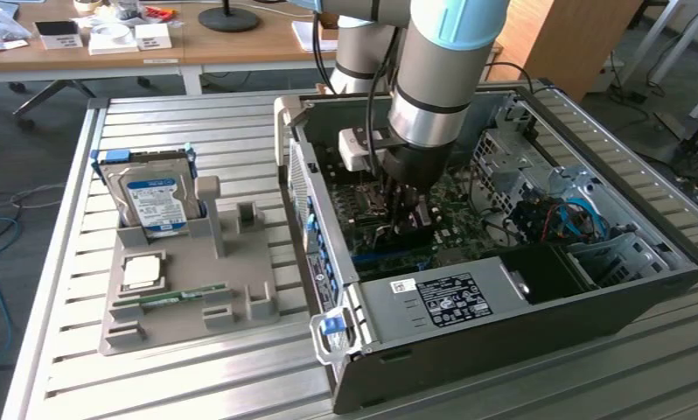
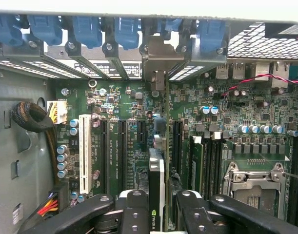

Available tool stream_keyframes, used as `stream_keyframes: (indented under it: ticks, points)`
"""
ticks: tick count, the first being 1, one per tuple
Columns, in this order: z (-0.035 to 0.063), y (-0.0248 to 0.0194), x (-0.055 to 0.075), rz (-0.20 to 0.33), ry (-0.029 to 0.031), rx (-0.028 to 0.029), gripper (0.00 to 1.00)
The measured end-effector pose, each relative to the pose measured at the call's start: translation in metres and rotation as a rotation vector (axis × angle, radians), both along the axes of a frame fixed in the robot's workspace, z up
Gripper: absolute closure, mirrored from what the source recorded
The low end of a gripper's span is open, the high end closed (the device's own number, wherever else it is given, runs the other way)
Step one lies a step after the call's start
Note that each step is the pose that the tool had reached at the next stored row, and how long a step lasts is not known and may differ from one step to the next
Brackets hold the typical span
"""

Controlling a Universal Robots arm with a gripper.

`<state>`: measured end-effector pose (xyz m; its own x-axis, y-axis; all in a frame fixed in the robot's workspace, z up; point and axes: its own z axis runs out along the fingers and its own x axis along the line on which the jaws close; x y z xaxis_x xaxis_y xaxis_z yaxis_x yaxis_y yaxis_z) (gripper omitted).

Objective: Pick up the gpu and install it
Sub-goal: 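Insert the gpu into the slot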

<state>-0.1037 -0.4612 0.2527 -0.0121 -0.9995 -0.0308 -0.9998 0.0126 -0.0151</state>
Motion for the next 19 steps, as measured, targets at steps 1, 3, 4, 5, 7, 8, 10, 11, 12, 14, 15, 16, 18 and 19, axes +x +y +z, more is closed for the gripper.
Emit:
stream_keyframes:
  ticks: [1,3,4,5,7,8,10,11,12,14,15,16,18,19]
  points:
    - [-0.0001,0.0000,0.0000,0.000,-0.0001,0.0000,0.74]
    - [-0.0005,0.0000,0.0000,-0.001,0.0000,0.0001,0.74]
    - [-0.0006,0.0000,0.0000,-0.001,0.0000,0.0000,0.74]
    - [-0.0008,0.0000,0.0000,-0.002,0.0000,0.0000,0.74]
    - [-0.0010,0.0000,0.0000,-0.007,-0.0001,0.0002,0.74]
    - [-0.0011,0.0000,0.0000,-0.011,-0.0001,0.0002,0.74]
    - [-0.0012,0.0000,0.0000,-0.015,-0.0001,0.0001,0.74]
    - [-0.0013,0.0000,0.0000,-0.016,-0.0001,0.0001,0.74]
    - [-0.0015,0.0000,-0.0001,-0.016,-0.0002,0.0001,0.74]
    - [-0.0017,0.0000,-0.0004,-0.017,-0.0003,0.0001,0.74]
    - [-0.0018,0.0000,-0.0006,-0.017,-0.0002,0.0002,0.74]
    - [-0.0018,0.0000,-0.0007,-0.017,-0.0002,0.0003,0.74]
    - [-0.0019,0.0001,-0.0010,-0.017,-0.0003,0.0003,0.74]
    - [-0.0019,0.0001,-0.0012,-0.017,-0.0003,0.0003,0.74]
